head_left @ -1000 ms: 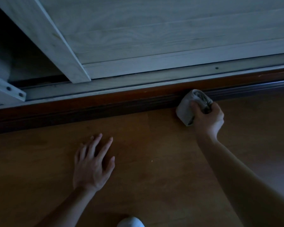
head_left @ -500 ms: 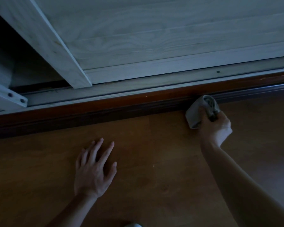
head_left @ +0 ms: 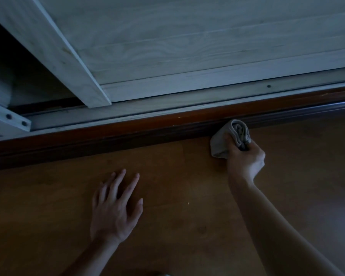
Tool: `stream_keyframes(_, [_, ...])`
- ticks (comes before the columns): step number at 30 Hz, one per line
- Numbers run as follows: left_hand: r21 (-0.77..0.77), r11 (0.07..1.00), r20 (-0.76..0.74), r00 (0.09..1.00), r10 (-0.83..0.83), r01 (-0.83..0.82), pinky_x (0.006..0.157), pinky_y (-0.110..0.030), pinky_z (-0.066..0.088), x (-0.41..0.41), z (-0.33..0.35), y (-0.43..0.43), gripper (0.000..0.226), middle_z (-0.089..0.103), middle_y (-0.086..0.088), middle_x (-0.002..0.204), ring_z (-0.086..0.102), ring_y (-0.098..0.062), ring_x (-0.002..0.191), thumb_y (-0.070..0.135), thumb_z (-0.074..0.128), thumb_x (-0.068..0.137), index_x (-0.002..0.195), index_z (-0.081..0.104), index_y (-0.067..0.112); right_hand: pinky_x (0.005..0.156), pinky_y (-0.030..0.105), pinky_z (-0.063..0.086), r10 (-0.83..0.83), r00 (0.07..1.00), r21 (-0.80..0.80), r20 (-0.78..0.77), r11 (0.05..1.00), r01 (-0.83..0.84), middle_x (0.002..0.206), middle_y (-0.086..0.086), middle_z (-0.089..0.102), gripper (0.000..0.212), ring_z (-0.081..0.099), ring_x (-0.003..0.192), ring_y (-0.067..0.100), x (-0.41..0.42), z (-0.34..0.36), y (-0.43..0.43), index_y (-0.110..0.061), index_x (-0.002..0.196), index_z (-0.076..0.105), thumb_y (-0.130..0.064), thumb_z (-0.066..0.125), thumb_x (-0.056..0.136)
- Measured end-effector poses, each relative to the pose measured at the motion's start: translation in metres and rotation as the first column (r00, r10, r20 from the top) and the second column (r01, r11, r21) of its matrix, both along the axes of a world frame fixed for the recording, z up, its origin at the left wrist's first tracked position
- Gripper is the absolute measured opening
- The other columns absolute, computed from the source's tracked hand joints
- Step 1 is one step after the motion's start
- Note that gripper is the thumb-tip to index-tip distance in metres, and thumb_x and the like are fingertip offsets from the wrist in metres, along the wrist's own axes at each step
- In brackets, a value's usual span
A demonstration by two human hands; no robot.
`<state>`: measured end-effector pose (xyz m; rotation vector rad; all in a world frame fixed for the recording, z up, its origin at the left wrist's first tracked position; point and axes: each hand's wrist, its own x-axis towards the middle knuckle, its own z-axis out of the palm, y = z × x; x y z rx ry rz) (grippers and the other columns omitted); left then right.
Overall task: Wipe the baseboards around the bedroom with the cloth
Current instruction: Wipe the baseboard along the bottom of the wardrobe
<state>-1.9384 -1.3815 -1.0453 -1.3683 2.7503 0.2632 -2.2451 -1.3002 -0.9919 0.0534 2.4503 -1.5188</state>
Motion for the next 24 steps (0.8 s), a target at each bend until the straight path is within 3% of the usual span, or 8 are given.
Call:
stream_keyframes(3, [-0.010,1.000,-0.003,1.000,-0.005,0.005,0.116,-0.049,0.018,-0.001,0.001,0.000,0.062,0.034,0.000,0.161,0.029,-0.028,0.146,0.062,0.035,0.094,0.151,0.045,0.038,0.074,0.026,0.051,-0.055,0.998,-0.039,0.032,0.998,0.056,0.083,-0.010,0.069,0.013,0.065,0.080,0.007,0.010,0.001,-0.010,-0.024,0.095,0.075,-0.034,0.076,0.087])
stream_keyframes(9, [-0.011,1.000,-0.018,1.000,-0.011,0.011,0.118,-0.048,0.015,0.000,0.001,0.000,0.062,0.034,0.000,0.161,0.029,-0.028,0.147,0.062,0.035,0.095,0.151,0.045,0.038,0.061,0.013,0.043,0.038,0.997,-0.045,0.062,0.998,-0.035,0.075,-0.015,0.066,0.009,0.060,0.072,-0.003,0.032,0.001,-0.015,-0.029,0.085,0.070,-0.035,0.076,0.088])
stream_keyframes(15, [-0.016,1.000,-0.002,1.000,-0.015,0.015,0.118,-0.049,0.018,0.000,0.001,-0.001,0.062,0.034,0.000,0.161,0.031,-0.029,0.146,0.062,0.035,0.095,0.151,0.044,0.038,0.065,0.008,0.044,-0.041,0.994,-0.112,0.105,0.992,0.053,0.083,-0.015,0.068,0.013,0.060,0.077,-0.006,0.051,-0.002,-0.032,-0.027,0.098,0.074,-0.034,0.076,0.088])
stream_keyframes(20, [-0.019,1.000,-0.014,1.000,-0.018,0.018,0.116,-0.047,0.015,0.001,0.001,-0.001,0.062,0.035,0.001,0.161,0.029,-0.028,0.146,0.063,0.036,0.094,0.150,0.045,0.038,0.065,0.015,0.050,0.050,0.995,-0.082,0.087,0.996,-0.043,0.075,-0.017,0.066,0.013,0.062,0.068,-0.008,0.044,-0.003,-0.023,-0.035,0.079,0.067,-0.037,0.077,0.087])
stream_keyframes(24, [-0.016,1.000,-0.015,1.000,-0.021,0.020,0.117,-0.048,0.014,0.000,0.001,-0.003,0.062,0.035,0.000,0.160,0.029,-0.028,0.147,0.063,0.035,0.094,0.150,0.044,0.038,0.064,0.006,0.043,0.003,0.995,-0.106,0.099,0.994,0.007,0.080,-0.020,0.065,0.010,0.059,0.075,-0.007,0.058,-0.003,-0.034,-0.030,0.097,0.072,-0.033,0.075,0.089])
